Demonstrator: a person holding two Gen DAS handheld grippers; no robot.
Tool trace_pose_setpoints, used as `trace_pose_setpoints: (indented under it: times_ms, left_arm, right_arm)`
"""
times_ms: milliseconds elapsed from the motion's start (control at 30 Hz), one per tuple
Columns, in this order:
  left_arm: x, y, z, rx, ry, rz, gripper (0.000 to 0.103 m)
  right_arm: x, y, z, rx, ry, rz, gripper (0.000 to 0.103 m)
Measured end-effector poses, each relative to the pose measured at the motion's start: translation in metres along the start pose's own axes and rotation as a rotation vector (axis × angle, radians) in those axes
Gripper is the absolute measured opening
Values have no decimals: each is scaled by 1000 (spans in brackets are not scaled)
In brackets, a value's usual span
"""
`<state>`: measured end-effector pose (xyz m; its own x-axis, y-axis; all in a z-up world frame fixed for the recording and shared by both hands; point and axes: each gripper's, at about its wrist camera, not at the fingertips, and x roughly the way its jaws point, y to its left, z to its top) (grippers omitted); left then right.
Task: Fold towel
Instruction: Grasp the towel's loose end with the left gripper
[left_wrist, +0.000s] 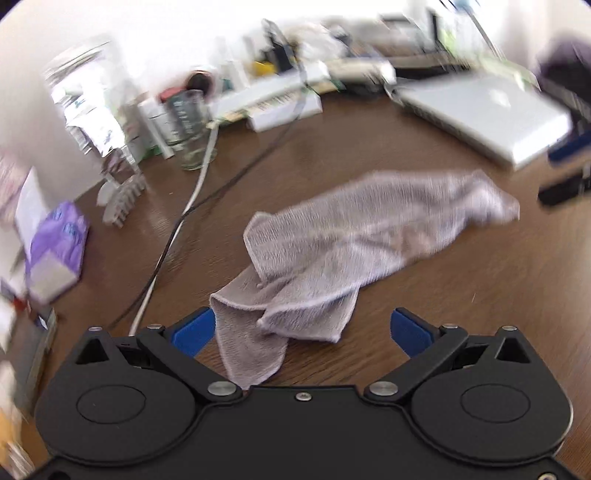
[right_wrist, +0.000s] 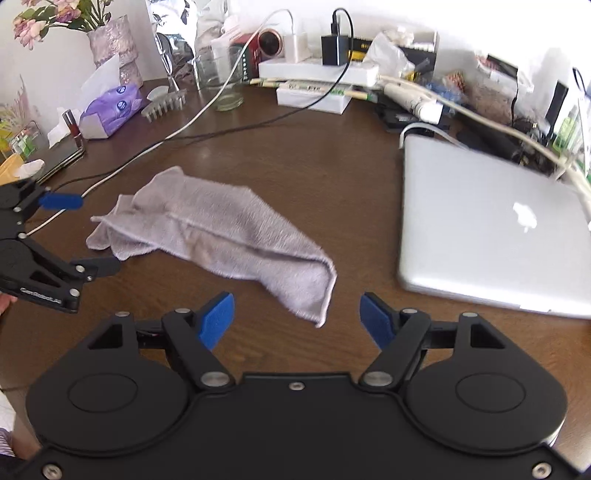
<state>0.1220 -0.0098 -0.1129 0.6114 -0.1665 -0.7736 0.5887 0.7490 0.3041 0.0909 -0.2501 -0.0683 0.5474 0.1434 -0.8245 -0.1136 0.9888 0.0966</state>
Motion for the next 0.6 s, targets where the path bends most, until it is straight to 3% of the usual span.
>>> trace_pose_setpoints:
  times_ms: [100,200,367,433,500,600]
  left_arm:
    - [3,0,2,167,15,-23,86]
    - [3,5,2,300,28,-86,83]
    - [12,15,2,440,44,-165,75]
    - [16,18,3,477,55,-184,67]
    - [21,21,3,508,76,-215,47]
    - [27,24,3,537,102,-236,31]
  right_arm:
    - [3,2,-4,19,6,14,79]
    - [5,4,-6,40,8,30,79]
    - [7,9,-11,50,19,51,79]
    - [8,11,-13,52,24,57,79]
    - [8,13,-14,55,28,60,79]
    - [13,8,-24,68,30,58,79]
